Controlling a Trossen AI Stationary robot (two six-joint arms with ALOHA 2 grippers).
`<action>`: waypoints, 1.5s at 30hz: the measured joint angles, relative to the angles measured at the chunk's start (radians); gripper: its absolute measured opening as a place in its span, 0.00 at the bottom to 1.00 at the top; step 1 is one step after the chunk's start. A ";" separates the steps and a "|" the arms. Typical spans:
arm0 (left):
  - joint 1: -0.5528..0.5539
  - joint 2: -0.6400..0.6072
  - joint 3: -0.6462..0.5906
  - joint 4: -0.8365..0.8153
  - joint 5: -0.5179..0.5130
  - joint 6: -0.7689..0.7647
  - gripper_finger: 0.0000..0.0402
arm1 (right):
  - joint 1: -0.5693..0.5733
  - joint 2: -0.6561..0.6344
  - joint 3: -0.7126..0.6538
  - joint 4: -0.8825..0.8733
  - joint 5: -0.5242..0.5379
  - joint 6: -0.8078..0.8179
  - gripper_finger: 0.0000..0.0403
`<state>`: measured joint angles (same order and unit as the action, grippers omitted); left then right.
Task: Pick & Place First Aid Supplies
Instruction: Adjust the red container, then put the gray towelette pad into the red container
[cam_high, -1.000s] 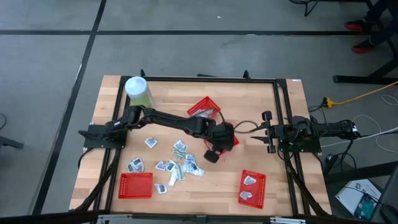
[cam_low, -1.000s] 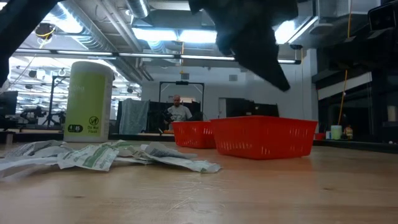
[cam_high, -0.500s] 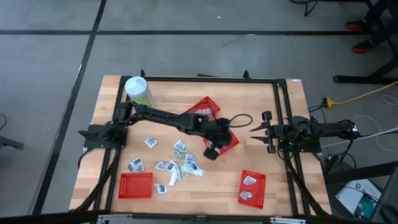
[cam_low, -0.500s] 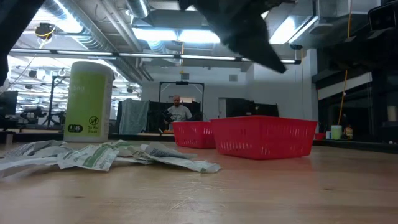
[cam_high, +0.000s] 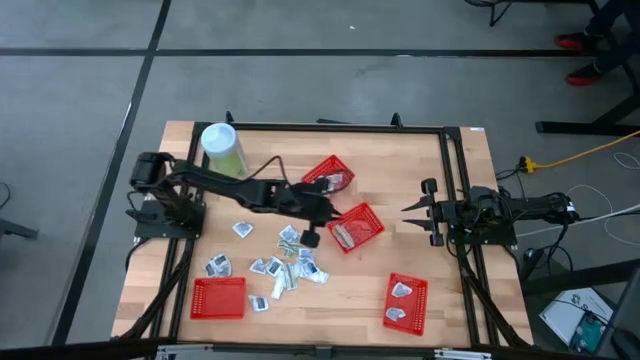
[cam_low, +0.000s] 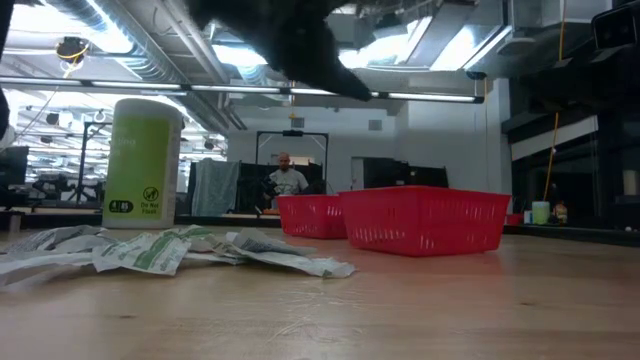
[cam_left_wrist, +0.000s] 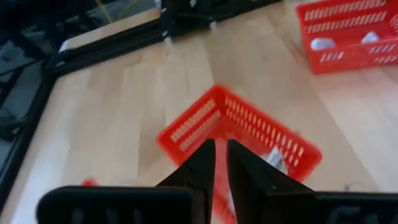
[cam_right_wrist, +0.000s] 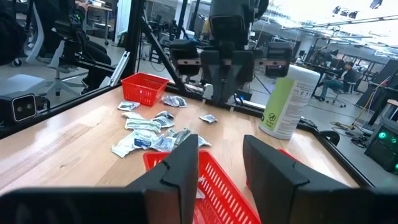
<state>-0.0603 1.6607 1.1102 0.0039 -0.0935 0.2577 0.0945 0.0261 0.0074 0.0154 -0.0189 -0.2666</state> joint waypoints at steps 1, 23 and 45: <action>-0.004 -0.020 -0.022 -0.005 -0.013 -0.003 0.09 | 0.000 0.000 0.000 0.000 0.000 0.000 0.31; -0.071 -0.157 -0.369 0.056 -0.211 -0.115 0.08 | 0.000 0.000 0.000 0.000 0.000 0.000 0.31; -0.040 -0.159 -0.369 0.057 -0.334 -0.061 0.08 | 0.000 0.000 0.000 0.061 1.020 -0.212 0.31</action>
<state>-0.1007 1.5013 0.7414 0.0610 -0.4278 0.1967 0.0944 0.0261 0.0078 0.0761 1.0010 -0.4786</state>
